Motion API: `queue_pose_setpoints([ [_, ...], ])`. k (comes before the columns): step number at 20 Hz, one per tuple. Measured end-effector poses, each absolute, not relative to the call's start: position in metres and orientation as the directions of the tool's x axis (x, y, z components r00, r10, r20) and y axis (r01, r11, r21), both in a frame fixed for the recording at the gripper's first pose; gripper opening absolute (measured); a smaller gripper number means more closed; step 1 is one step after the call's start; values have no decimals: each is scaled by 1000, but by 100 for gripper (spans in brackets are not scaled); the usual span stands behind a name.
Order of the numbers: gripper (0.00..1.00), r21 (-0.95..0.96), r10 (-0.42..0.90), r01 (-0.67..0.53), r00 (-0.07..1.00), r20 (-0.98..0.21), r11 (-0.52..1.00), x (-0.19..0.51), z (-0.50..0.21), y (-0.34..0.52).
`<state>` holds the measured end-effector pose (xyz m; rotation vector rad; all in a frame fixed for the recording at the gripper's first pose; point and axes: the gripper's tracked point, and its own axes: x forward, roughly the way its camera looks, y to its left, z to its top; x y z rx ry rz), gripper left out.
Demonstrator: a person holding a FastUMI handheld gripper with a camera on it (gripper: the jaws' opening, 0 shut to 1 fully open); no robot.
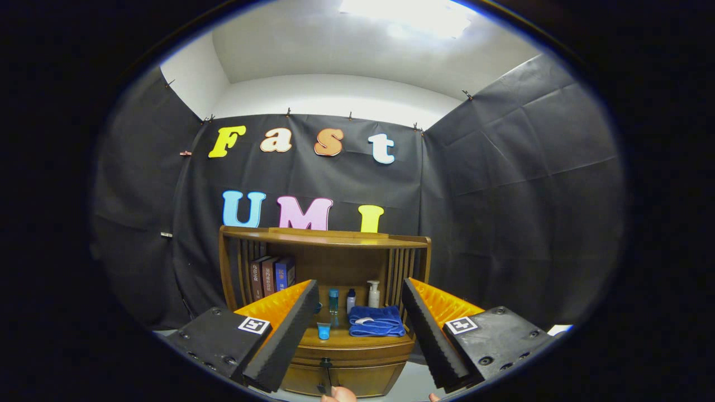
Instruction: Pull open the drawer, take out the items inside it, and place them on the countertop above the cabinet.
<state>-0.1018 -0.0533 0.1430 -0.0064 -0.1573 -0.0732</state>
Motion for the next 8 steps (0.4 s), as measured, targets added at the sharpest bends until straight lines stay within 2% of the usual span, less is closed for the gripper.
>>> queue_pose_setpoints([
  [8,98,14,-21,19,990,141,1000,-95,135,-45],
])
